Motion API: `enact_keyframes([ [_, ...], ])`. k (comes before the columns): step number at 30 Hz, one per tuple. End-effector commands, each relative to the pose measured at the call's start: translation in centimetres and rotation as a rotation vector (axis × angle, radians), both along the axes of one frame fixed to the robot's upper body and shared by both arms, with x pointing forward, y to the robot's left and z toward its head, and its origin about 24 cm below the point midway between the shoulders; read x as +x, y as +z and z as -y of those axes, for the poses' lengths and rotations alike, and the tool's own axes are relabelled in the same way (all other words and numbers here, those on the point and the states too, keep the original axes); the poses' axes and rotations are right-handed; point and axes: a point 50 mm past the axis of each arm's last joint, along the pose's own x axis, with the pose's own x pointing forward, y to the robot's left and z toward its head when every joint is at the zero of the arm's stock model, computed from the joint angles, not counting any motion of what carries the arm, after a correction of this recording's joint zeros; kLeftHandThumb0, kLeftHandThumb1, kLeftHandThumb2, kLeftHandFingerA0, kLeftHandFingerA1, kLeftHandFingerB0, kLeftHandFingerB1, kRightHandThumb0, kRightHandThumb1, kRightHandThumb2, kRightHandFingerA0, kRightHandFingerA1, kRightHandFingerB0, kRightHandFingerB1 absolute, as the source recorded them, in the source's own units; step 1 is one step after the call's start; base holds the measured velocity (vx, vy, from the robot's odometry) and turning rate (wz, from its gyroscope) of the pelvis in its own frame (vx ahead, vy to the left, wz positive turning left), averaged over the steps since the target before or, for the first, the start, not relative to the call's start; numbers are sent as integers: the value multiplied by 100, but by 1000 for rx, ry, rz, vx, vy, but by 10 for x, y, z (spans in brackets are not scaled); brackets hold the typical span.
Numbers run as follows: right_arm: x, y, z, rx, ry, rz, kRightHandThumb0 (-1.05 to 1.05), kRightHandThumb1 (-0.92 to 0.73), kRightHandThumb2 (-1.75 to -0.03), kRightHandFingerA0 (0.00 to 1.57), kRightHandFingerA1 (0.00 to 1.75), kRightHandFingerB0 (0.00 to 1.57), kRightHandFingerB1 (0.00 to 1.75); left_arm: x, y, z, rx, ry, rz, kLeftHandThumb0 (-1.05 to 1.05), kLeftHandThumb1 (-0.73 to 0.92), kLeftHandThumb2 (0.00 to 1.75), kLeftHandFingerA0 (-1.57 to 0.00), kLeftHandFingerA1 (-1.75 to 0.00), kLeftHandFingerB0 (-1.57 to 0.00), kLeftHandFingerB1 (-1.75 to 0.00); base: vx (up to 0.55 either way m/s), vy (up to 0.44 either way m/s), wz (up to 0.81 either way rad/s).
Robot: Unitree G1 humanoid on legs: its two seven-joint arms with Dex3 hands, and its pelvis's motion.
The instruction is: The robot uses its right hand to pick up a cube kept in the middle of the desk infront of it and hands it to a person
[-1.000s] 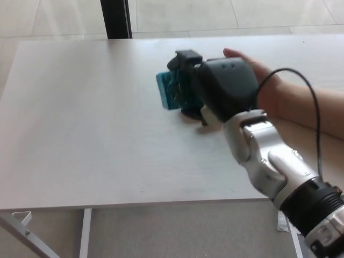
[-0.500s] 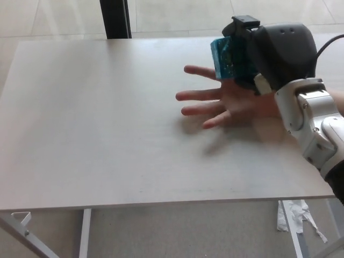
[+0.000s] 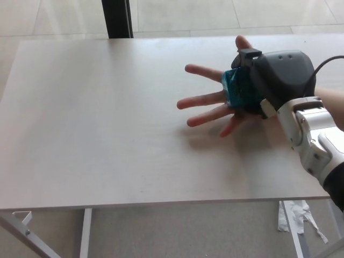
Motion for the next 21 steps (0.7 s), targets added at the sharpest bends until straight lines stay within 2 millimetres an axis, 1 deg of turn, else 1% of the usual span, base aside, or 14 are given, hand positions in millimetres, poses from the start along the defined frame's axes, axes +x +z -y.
enact_keyframes([
  [1, 1, -3, -2, -69, 2, -30, -34, -56, -60, 92, 164, 78, 58, -1, 1, -1, 11, 3, -2, -84, 92, 69, -57, -71, -50, -42, 0, 0, 0],
  [3, 2, -2, -4, -86, 5, -52, -34, -54, -60, 93, 162, 73, 55, 0, 2, -1, 18, -16, -10, -84, 92, 70, -52, -57, -47, -41, 0, 0, 0],
  [4, 3, -2, -4, -106, -4, -85, -37, -55, -60, 90, 160, 63, 50, 0, 2, -2, 13, -3, 2, -78, 72, 113, -53, -68, -42, -54, 0, 0, 0],
  [5, 4, -1, -5, -163, -21, -136, -42, -59, -64, 86, 156, 55, 45, 0, 2, -2, 17, -17, -8, -83, 92, 70, -54, -63, -50, -42, 0, 0, 0],
  [7, 7, 1, -7, -229, -55, -208, -50, -62, -58, 78, 133, 45, 36, -2, 2, -2, 7, -8, -3, -82, 92, 70, -52, -55, -50, -41, 0, 0, 0],
  [8, 7, 3, -8, -238, -64, -232, -63, -47, -87, 67, 103, 32, 49, -3, 1, -2, 9, -7, -9, -81, 92, 70, -51, -53, -49, -41, 0, 0, 0],
  [9, 9, 7, -8, -256, -78, -263, -72, -56, -58, 23, 57, 24, 33, -3, 2, -2, 11, -8, -10, -82, 92, 70, -50, -62, -50, -43, 0, 0, 0],
  [11, 11, 16, -9, -278, -98, -301, -81, -54, -58, 12, 46, 16, 33, -4, 2, -2, 5, 4, 7, -83, 92, 69, -52, -58, -50, -42, 0, 0, 0],
  [12, 11, 20, -9, -264, -95, -299, -82, -46, -89, 5, 43, 8, 38, -3, 1, -2, 16, -19, -13, -83, 92, 71, -53, -57, -49, -42, 0, 0, 0],
  [13, 10, 27, -7, -260, -90, -297, -75, -37, -91, 0, 36, 0, 24, -4, 0, -1, 12, -13, -14, -82, 92, 71, -47, -50, -44, -40, 0, 0, 0],
  [14, 10, 30, -7, -252, -89, -304, -98, -49, -69, 0, 27, 0, 27, -4, 0, -1, 13, -12, -15, -84, 92, 70, -51, -55, -48, -42, 0, 0, 0],
  [17, 10, 41, -10, -273, -75, -351, -102, -47, -71, 0, 28, 0, 14, -6, 1, -1, 5, -6, -9, -83, 92, 71, -52, -57, -48, -42, 0, 0, 0],
  [18, 10, 43, -11, -286, -65, -358, -81, -45, -95, 0, 22, 0, 8, -7, 0, -1, 7, 0, -13, -83, 92, 71, -51, -53, -48, -41, 0, 0, 0],
  [21, 9, 49, -12, -283, -52, -377, -83, -47, -96, 0, 20, 0, 5, -8, 0, -1, 12, -10, -23, -82, 92, 71, -51, -53, -47, -41, 0, 0, 0],
])
